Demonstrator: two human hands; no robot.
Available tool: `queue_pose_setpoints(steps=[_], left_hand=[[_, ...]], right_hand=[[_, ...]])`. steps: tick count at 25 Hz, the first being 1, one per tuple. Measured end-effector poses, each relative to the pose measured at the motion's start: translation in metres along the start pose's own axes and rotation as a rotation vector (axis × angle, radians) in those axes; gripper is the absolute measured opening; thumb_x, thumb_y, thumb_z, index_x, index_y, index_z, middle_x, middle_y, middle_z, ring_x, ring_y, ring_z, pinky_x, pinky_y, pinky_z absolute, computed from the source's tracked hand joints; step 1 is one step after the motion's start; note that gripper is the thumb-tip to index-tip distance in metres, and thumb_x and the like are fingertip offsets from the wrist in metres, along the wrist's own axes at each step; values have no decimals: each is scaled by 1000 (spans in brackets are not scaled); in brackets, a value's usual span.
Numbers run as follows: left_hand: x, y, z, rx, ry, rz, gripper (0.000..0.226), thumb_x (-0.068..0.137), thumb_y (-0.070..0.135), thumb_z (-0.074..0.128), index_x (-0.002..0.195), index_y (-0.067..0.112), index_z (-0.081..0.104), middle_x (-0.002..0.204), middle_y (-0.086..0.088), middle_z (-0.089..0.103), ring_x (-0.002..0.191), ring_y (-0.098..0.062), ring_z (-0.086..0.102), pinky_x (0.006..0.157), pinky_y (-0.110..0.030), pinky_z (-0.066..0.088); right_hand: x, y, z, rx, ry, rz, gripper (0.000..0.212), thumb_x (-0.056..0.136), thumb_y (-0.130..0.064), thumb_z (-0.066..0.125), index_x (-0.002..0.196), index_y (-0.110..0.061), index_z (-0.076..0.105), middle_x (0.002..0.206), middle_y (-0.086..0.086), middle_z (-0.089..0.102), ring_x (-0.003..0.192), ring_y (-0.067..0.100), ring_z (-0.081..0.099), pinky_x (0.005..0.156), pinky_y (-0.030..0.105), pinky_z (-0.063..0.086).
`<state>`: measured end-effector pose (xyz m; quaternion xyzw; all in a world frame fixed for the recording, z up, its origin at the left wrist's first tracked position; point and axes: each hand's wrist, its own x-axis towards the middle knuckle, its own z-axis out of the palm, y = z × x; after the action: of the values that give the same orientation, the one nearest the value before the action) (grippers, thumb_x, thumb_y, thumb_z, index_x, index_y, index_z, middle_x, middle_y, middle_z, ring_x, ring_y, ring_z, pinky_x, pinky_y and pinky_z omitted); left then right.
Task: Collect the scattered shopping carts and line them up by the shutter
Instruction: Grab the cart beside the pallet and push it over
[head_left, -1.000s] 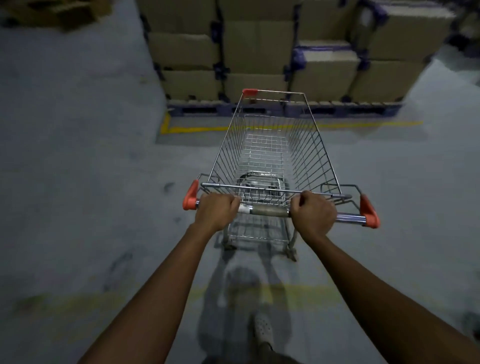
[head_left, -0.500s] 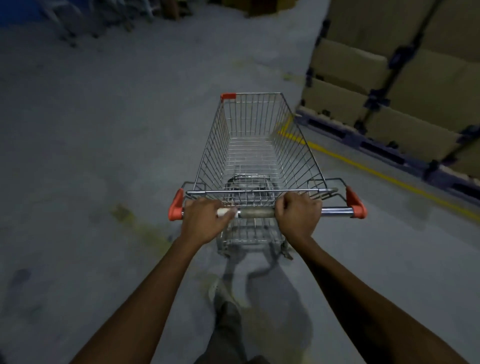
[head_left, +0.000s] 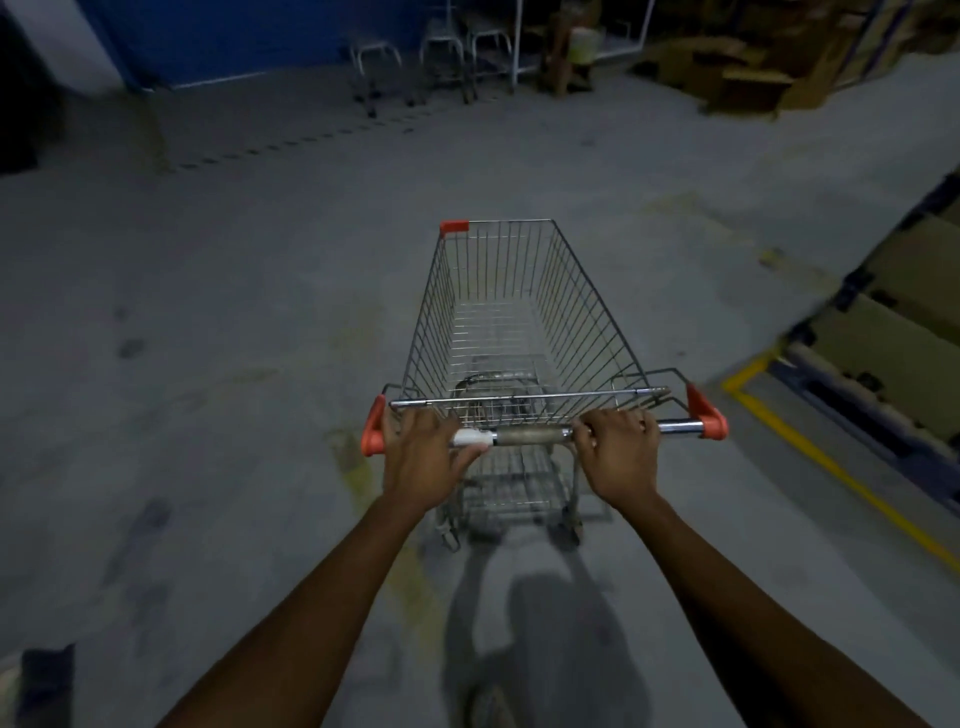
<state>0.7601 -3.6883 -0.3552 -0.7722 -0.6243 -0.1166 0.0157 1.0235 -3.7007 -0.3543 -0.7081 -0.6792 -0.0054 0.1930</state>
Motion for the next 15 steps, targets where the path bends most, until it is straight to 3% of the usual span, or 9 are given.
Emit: queue_pose_setpoints(steps=[2,6,11,15], left_hand=[[33,-16,2,66,-36,-120,63,83,76,35,109,27,64,107,-8,61,110,-33,51,111,-59,12],[119,-84,8,6,-151,-228,76,81,80,22,128,29,51,132,-11,49,126,-40,38,110,-59,19],[234,-195,24,-7,-129,-302,84,74,84,17,134,33,47,140,-6,43,127,-36,35,106,-50,22],[333,-285,40,38,-86,-414,90,76,87,12,133,28,50,138,-15,47,131,-38,35,110,-52,21]], right_hand=[[48,-8,21,-20,-62,-100,48,91,-53,30,105,-24,66,103,-1,66,104,24,56,107,50,25],[158,-44,61,-21,-192,-276,52,84,-57,43,124,-26,56,121,-1,59,119,23,49,111,53,20],[298,-111,133,-32,-189,-455,60,77,-58,48,129,-28,51,126,-4,55,121,21,47,109,49,21],[423,-173,187,-6,-255,-551,67,75,-58,52,135,-28,47,134,-3,52,126,21,44,110,48,16]])
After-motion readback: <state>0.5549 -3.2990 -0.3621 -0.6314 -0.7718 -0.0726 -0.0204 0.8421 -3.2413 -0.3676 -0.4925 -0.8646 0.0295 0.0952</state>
